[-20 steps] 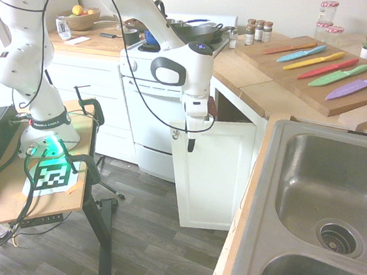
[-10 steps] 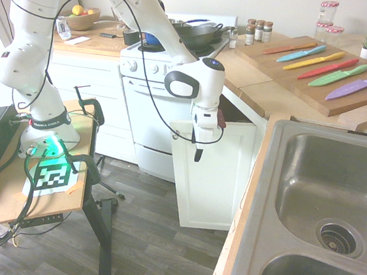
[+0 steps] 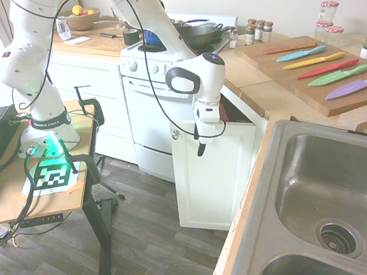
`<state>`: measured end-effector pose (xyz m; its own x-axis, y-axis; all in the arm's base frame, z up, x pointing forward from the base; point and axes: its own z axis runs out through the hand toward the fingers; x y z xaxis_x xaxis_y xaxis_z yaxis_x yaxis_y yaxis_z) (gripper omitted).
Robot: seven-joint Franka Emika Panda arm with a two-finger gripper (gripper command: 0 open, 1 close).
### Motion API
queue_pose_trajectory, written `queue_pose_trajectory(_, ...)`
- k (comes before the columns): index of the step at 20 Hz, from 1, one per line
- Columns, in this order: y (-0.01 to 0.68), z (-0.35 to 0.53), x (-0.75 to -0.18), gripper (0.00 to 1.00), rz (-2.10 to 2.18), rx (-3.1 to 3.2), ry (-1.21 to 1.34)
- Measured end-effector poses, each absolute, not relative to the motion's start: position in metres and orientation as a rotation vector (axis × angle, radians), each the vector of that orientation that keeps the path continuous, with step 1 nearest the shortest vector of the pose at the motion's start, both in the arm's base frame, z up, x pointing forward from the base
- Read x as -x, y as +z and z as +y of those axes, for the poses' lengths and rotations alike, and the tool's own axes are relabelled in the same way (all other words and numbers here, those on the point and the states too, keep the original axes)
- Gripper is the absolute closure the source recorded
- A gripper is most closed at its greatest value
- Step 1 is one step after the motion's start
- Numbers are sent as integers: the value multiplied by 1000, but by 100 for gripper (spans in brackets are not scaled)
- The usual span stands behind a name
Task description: Close the cabinet
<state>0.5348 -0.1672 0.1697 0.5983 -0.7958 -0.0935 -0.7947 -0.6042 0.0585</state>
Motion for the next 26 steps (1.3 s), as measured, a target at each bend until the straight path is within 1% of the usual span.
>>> queue_pose_trajectory(15,174,-168,-534,100,-1386,-2804,-166)
queue_pose_trajectory(26,177,-167,-530,100,-1307,-2841,-163)
